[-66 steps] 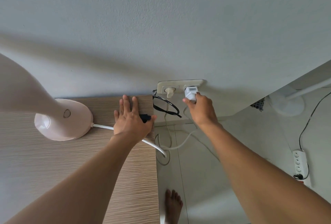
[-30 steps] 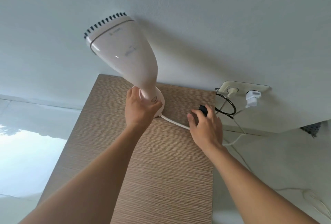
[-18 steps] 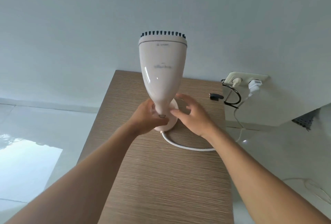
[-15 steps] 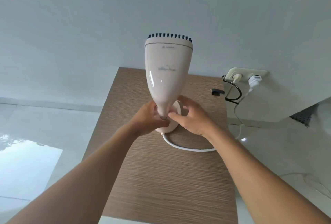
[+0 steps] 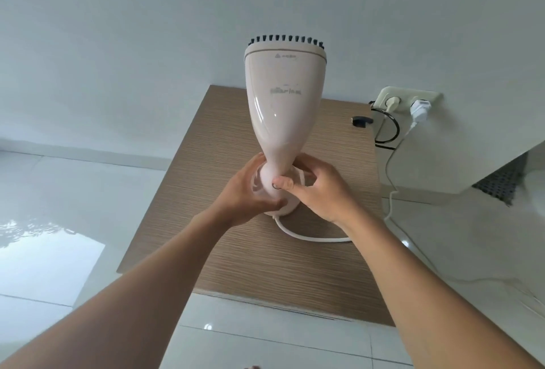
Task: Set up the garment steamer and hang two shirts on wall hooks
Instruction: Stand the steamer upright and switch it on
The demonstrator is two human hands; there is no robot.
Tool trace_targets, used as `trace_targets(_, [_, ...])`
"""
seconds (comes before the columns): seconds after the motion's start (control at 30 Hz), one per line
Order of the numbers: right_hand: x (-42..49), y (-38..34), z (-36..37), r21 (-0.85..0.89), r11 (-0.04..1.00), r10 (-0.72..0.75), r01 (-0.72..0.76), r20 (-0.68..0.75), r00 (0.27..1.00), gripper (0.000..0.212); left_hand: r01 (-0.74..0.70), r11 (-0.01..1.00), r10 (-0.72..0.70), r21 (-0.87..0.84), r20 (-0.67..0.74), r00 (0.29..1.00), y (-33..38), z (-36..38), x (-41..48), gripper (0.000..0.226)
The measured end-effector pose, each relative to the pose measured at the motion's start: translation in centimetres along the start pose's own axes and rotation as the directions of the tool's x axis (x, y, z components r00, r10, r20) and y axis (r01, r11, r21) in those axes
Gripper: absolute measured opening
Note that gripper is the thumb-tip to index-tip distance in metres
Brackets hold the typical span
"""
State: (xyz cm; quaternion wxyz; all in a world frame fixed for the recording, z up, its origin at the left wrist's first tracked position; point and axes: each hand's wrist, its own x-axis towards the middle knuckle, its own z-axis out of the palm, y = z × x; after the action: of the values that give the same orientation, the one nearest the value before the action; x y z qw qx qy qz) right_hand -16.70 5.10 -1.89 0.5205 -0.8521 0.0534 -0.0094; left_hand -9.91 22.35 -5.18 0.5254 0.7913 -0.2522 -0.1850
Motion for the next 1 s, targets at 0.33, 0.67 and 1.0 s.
trace_targets(0.33, [-6.6, 6.1, 1.5, -0.156, 0.988, 0.016, -0.012, 0.024, 1.0, 0.074, -0.019, 0.999, 0.016, 0.035, 0.064, 0.998, -1.2, -0.2, -3.8, 0.078])
trace_targets(0.67, [-8.7, 7.3, 5.0, -0.163, 0.977, -0.154, 0.136, -0.105, 0.982, 0.068, -0.194, 0.981, 0.193, -0.025, -0.008, 0.981, -3.8, 0.6, -6.0, 0.072])
trace_targets(1.0, [-11.3, 7.4, 7.0, -0.681, 0.731, -0.248, 0.045, -0.204, 0.947, 0.079, -0.286, 0.956, 0.268, -0.065, -0.208, 0.941, -5.2, 2.4, -9.4, 0.068])
